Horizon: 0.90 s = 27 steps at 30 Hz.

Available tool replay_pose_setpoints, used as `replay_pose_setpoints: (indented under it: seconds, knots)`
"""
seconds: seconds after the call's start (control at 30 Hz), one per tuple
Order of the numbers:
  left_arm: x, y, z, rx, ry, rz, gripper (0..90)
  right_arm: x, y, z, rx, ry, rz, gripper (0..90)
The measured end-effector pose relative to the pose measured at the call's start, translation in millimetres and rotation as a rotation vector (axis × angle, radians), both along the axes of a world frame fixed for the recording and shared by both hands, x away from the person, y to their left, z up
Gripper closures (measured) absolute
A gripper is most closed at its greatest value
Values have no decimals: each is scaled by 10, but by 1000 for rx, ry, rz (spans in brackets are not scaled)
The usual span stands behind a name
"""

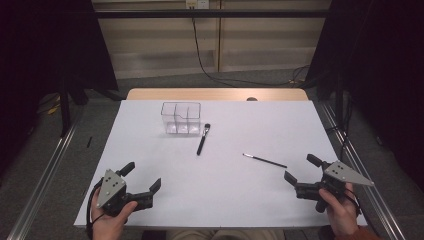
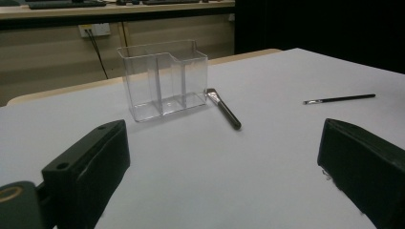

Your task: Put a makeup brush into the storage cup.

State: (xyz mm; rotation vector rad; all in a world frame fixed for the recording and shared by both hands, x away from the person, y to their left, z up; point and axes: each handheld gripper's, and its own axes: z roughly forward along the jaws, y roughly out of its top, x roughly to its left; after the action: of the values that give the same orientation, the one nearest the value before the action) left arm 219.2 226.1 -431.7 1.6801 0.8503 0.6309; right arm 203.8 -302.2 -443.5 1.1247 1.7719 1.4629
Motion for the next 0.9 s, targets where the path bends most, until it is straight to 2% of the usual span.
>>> replay_pose_setpoints:
  seconds: [0.2, 0.27, 0.5, 0.57, 0.83, 0.9]
  knots:
    - [33, -21, 1, 29, -4, -7, 32, 3, 0, -1, -5, 3, 2, 0]
    - [34, -34, 8, 47, -21, 21, 28, 3, -1, 3, -3, 0, -1, 0]
    - [109, -74, 55, -1, -7, 15, 25, 9, -13, -6, -6, 0, -4, 0]
    - [148, -93, 69, 3, -6, -2, 30, 8, -15, -6, -3, 1, -5, 0]
    - [274, -243, 140, 14, -30, -16, 31, 0, -23, -5, 3, 6, -9, 0]
    - [315, -284, 157, 0, -27, -20, 31, -1, -25, -7, -2, 3, -6, 0]
